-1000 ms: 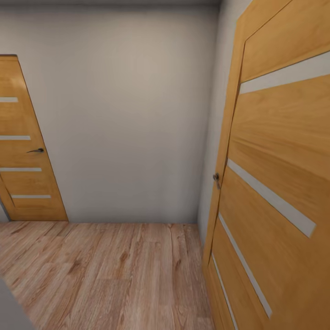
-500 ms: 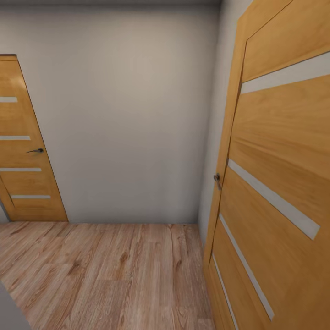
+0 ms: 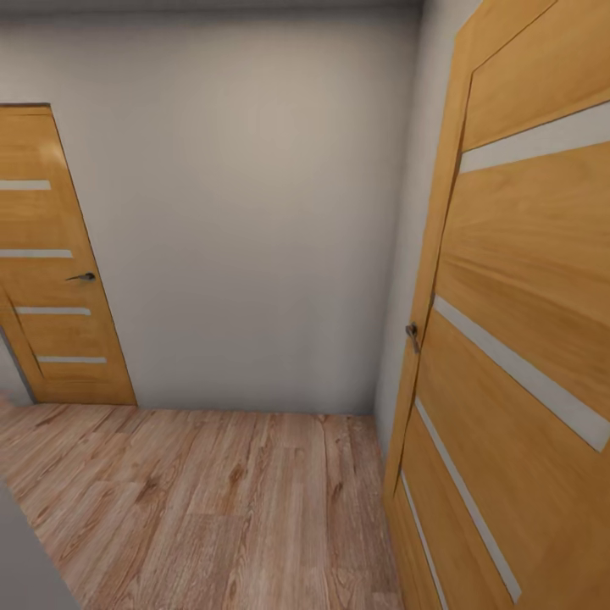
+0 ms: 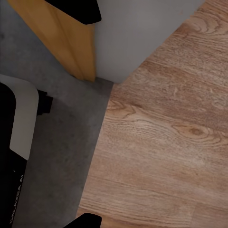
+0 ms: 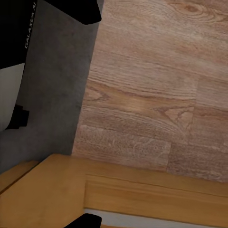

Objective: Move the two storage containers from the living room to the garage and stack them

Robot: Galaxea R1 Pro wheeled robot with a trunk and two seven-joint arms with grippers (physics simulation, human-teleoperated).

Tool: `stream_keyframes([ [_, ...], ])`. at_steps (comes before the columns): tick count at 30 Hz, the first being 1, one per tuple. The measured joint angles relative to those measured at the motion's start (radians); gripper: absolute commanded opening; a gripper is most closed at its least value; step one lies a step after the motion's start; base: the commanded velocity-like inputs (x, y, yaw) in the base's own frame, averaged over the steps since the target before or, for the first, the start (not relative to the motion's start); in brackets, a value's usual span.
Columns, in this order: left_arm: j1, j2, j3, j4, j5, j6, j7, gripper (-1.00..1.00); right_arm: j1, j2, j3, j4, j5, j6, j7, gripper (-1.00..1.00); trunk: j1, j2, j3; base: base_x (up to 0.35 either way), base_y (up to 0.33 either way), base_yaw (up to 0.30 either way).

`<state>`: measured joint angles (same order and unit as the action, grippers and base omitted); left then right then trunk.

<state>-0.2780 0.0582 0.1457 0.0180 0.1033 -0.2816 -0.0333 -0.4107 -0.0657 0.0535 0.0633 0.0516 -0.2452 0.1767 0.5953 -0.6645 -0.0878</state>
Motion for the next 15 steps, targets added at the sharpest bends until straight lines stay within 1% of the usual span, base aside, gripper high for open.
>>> stream_keyframes([
  [5,0.000,0.000,0.000,0.000,0.000,0.000,0.000,1.00,0.000,0.000,0.000,0.000,0.000,0.000,0.000,1.00,0.000,0.000,0.000,0.005,0.000,0.006],
  [7,0.000,0.000,0.000,0.000,0.000,0.001,0.000,1.00,0.000,0.000,0.000,0.000,0.000,0.000,0.000,1.00,0.000,0.000,0.000,0.100,0.000,0.002],
  [10,0.000,0.000,0.000,0.000,0.000,0.001,0.000,1.00,0.000,0.000,0.000,0.000,0.000,0.000,0.000,1.00,0.000,0.000,0.000,0.211,0.000,0.001],
  [15,0.000,0.000,0.000,0.000,0.000,0.003,0.000,1.00,0.000,0.001,0.000,0.000,0.000,0.000,0.000,1.00,0.000,0.000,0.000,0.289,0.000,0.000],
])
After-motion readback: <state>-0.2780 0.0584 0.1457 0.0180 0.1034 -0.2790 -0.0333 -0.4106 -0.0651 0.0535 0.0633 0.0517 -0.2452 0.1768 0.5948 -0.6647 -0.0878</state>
